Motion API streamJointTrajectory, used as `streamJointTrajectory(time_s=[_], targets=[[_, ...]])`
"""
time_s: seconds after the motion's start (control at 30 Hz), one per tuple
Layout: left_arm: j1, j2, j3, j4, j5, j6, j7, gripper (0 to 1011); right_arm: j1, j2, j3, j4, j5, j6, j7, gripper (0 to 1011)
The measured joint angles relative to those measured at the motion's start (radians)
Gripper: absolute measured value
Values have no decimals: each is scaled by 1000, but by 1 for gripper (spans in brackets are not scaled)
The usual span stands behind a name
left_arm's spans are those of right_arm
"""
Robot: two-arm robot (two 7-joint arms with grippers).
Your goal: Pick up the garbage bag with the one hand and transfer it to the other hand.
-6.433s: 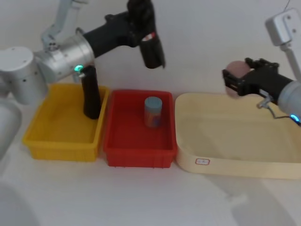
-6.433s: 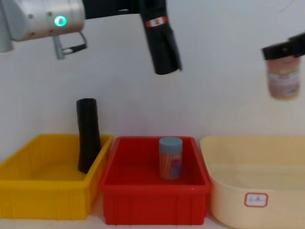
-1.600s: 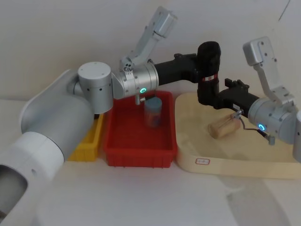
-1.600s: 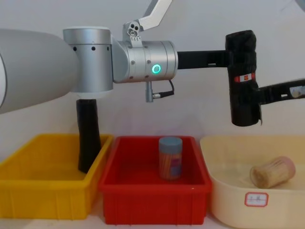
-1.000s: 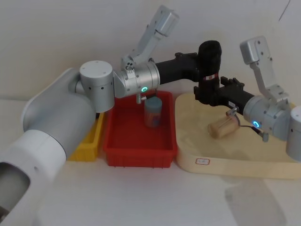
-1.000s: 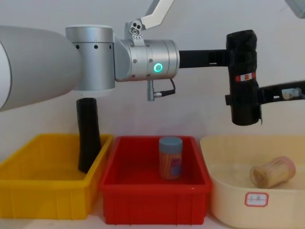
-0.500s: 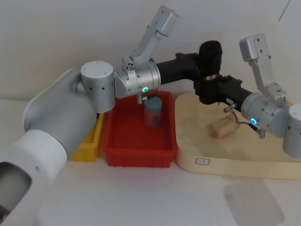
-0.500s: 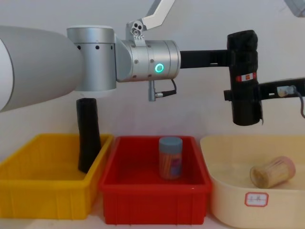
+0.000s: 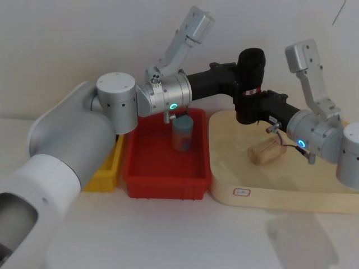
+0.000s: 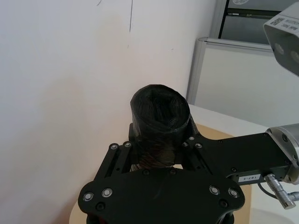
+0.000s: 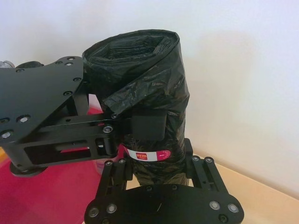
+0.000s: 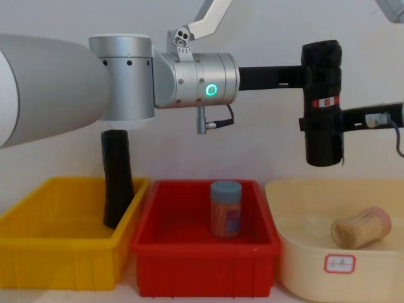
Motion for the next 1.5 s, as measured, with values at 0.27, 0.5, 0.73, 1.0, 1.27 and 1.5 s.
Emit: streamJointTrajectory(time_s=[0.27, 0.5, 0.73, 1.0, 1.27, 1.5], targets=[[0, -1, 0, 1, 0, 0, 0, 379, 1, -1, 1, 3, 0, -2, 1, 579], [0, -1, 0, 1, 0, 0, -1, 456, 2, -2, 1, 4, 0, -4, 1, 578], [0, -1, 0, 1, 0, 0, -1, 645, 3, -2, 1, 5, 0, -5, 1, 576], [0, -1, 0, 1, 0, 0, -1, 870, 4, -2, 1, 6, 0, -5, 1, 576], [0, -1, 0, 1, 0, 0, 0, 1000, 12, -2, 17, 10, -9, 4, -25, 576], [0, -1, 0, 1, 0, 0, 0, 1000, 21, 0, 53, 16, -20, 21, -71, 576]])
